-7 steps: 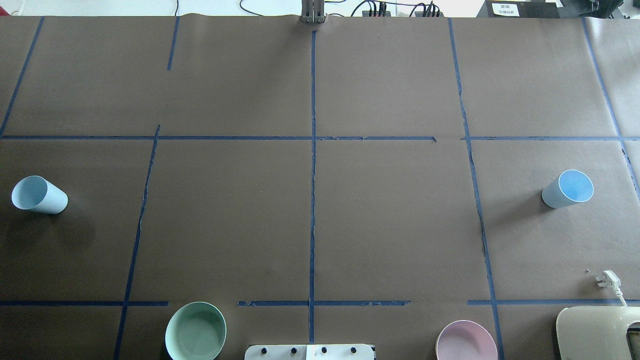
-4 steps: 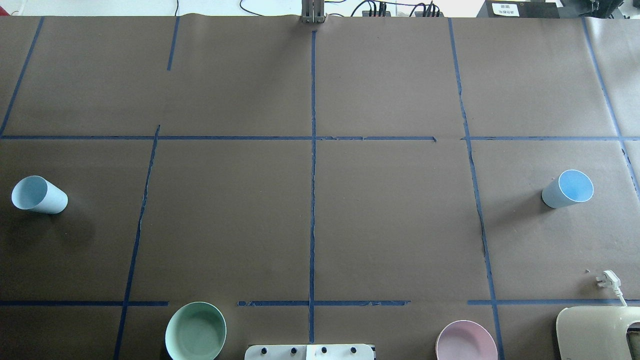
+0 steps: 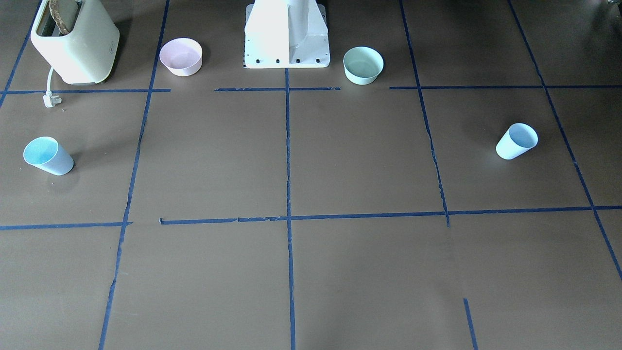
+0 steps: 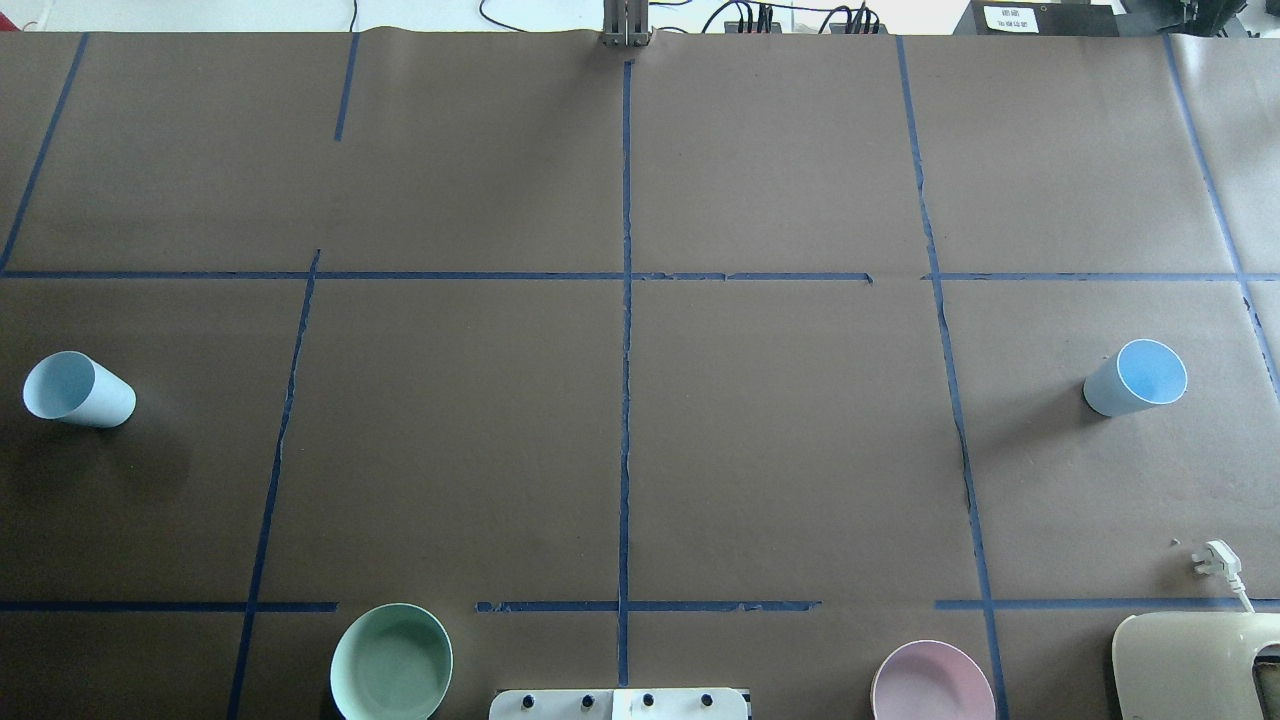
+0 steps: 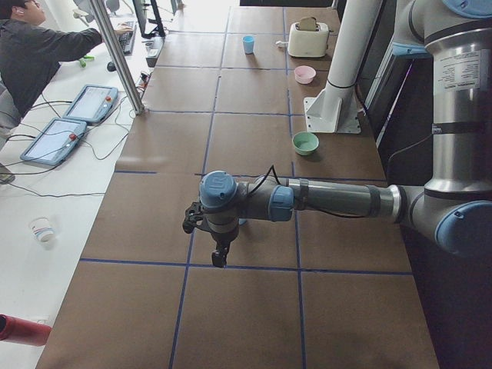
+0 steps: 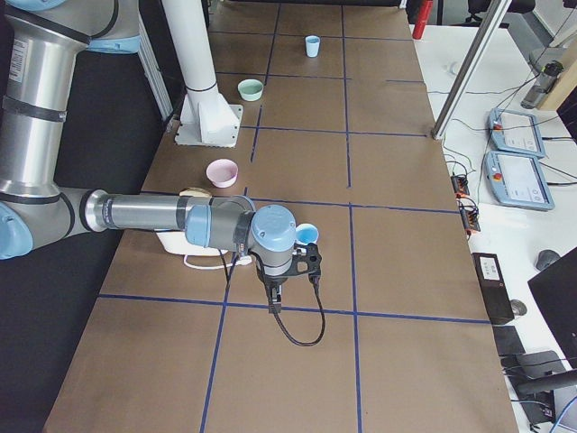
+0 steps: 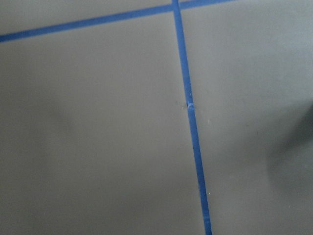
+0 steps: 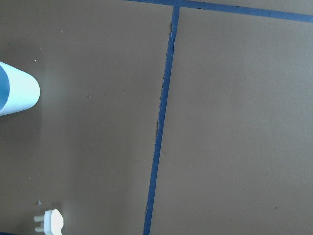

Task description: Stack blue cups with both arms

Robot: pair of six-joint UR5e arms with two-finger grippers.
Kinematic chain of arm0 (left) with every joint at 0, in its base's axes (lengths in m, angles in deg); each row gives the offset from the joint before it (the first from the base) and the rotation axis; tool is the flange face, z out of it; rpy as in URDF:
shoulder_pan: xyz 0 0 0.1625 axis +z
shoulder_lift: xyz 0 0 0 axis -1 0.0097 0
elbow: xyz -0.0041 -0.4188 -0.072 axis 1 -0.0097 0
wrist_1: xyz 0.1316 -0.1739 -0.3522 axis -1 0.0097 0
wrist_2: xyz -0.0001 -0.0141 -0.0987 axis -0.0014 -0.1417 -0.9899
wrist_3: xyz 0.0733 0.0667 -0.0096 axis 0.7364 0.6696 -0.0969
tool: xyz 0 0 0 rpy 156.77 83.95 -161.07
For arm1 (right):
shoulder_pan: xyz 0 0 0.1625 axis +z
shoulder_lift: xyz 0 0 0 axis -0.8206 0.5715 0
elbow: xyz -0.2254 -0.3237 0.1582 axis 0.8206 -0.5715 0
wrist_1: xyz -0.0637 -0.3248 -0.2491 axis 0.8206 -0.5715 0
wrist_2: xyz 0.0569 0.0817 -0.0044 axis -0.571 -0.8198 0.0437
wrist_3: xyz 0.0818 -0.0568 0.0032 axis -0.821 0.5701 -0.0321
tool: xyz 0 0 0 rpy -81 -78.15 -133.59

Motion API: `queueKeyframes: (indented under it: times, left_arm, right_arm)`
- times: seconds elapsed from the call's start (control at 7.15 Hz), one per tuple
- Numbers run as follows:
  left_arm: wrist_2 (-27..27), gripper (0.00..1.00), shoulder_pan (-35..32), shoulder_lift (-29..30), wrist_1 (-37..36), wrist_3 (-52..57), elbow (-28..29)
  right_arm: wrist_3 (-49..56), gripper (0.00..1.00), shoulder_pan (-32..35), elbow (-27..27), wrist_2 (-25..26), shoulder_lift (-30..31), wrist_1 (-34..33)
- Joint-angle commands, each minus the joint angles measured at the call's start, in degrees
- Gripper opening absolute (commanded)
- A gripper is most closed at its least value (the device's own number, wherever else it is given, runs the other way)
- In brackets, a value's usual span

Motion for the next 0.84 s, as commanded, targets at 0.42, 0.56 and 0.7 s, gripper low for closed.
queueKeyframes:
  times: [0.42, 0.56, 0.7]
  left_arm:
    - [0.55, 1.00, 13.59, -5.10, 27.87, -32.69, 0.62]
    - [2.73, 1.00, 17.20, -6.42, 34.75, -44.04, 0.80]
    - [6.23, 1.00, 20.81, -7.04, 38.21, -49.73, 1.06]
  right_arm:
    - [0.09, 1.00, 0.04, 0.09, -0.46, 0.08, 0.00]
    - [0.09, 1.00, 0.04, 0.09, -0.46, 0.17, 0.00]
    - [0.09, 1.00, -0.05, 0.00, -0.46, 0.17, 0.00]
